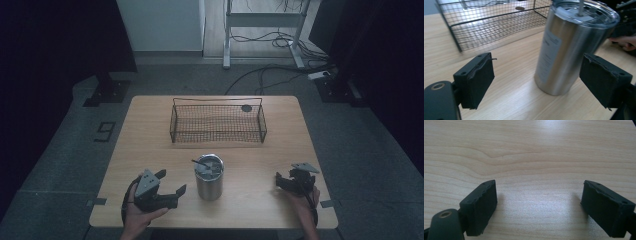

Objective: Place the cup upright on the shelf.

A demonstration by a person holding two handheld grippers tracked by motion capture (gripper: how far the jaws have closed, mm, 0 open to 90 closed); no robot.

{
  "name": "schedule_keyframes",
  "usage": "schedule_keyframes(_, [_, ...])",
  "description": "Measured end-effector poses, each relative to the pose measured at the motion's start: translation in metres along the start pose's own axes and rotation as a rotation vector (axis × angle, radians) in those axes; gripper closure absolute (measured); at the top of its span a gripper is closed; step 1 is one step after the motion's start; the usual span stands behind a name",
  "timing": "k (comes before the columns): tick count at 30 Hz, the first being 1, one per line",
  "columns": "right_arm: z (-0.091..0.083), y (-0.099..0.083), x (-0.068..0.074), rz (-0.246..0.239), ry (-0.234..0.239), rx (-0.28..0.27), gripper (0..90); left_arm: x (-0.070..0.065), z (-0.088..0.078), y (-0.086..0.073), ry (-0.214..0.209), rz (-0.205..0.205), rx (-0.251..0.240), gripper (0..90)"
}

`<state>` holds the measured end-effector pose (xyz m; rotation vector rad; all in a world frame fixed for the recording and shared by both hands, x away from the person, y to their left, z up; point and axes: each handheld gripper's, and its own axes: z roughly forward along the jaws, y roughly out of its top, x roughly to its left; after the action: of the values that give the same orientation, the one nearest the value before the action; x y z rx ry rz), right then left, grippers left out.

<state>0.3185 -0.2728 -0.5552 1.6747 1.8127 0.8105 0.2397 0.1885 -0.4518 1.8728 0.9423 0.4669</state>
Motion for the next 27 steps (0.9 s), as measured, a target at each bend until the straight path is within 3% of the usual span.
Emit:
schedule_keyframes(16, [0.000, 0.000, 0.000, 0.003, -0.005, -0.001, 13.2, -0.023, 0.016, 0.002, -0.104, 0.054, 0.032, 3.9])
schedule_keyframes(27, [0.000, 0.000, 0.000, 0.005, -0.011, -0.002, 13.3, -0.027, 0.032, 0.002, -0.107, 0.042, 0.057, 3.4])
